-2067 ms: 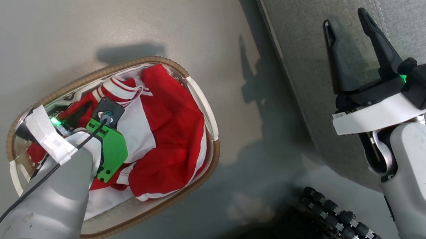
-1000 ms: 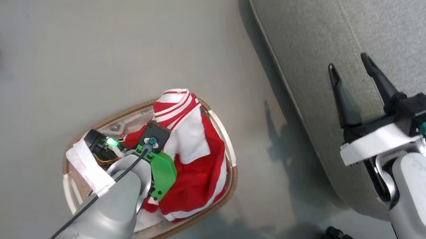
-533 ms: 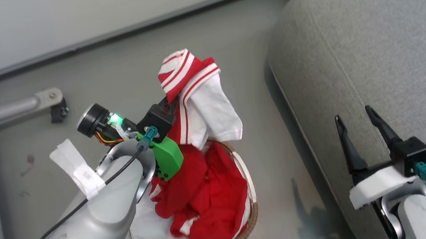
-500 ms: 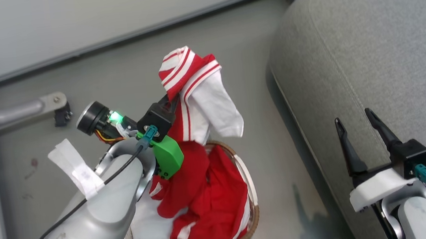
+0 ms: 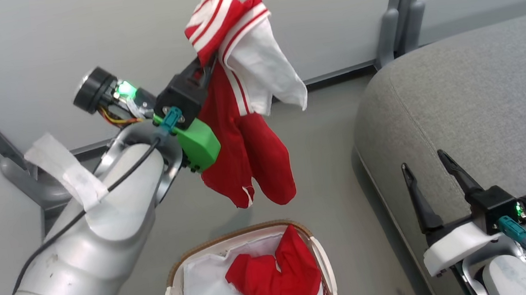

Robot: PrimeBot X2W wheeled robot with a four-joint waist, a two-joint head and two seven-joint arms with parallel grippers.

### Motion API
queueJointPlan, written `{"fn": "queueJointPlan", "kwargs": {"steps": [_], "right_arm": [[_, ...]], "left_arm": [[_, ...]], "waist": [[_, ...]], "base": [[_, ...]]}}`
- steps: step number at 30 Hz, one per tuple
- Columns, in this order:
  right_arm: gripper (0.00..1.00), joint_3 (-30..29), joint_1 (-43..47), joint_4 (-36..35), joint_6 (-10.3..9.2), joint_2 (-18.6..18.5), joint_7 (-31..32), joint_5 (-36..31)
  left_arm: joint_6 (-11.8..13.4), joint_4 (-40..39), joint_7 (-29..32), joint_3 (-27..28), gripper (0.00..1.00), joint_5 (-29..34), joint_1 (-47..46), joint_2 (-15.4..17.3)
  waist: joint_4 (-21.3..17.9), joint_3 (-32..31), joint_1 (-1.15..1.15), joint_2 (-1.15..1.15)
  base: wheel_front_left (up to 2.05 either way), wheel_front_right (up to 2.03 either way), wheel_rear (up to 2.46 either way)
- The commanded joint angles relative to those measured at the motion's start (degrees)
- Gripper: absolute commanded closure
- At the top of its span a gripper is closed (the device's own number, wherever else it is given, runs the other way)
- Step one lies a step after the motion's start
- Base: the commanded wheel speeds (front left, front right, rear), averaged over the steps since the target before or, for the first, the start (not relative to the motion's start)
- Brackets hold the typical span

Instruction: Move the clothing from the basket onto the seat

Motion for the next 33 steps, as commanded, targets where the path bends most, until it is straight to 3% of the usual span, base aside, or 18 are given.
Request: {"fn": "queueJointPlan", "kwargs": {"steps": [1, 5, 18, 25, 33], "right_arm": [[0.00, 0.45, -0.94, -0.03, -0.06, -0.23, -0.14, -0.11], [0.00, 2.77, -2.76, 0.13, -0.06, -0.22, -0.14, 0.25], [0.00, 18.36, -10.30, 5.04, -0.06, -0.27, -0.13, 3.67], [0.00, 19.13, -15.93, 11.35, -0.06, -0.26, -0.13, 4.05], [0.00, 18.47, -18.99, 17.36, -0.06, -0.24, -0.13, 5.42]], "left_arm": [[0.29, 0.01, 0.23, 0.29, 1.00, 0.04, -1.38, -0.39], [0.01, 0.27, 0.85, 0.03, 1.00, 0.14, -4.04, -1.10], [-1.09, 1.20, 1.78, -3.83, 1.00, 1.09, -10.84, -6.67], [-1.71, -1.36, 1.07, -7.15, 1.00, -0.37, -11.97, -9.23], [-1.18, -4.96, 1.75, -10.30, 1.00, -2.81, -12.62, -9.89]], "waist": [[0.62, -0.95, 0.01, 0.00], [0.79, -0.82, 0.01, 0.00], [5.21, -1.39, 0.01, 0.00], [8.27, -2.26, 0.01, 0.00], [10.30, -2.69, 0.01, 0.00]], "base": [[0.00, 0.00, 0.00], [0.00, 0.00, 0.00], [0.00, 0.00, 0.00], [0.00, 0.00, 0.00], [0.00, 0.00, 0.00]]}}
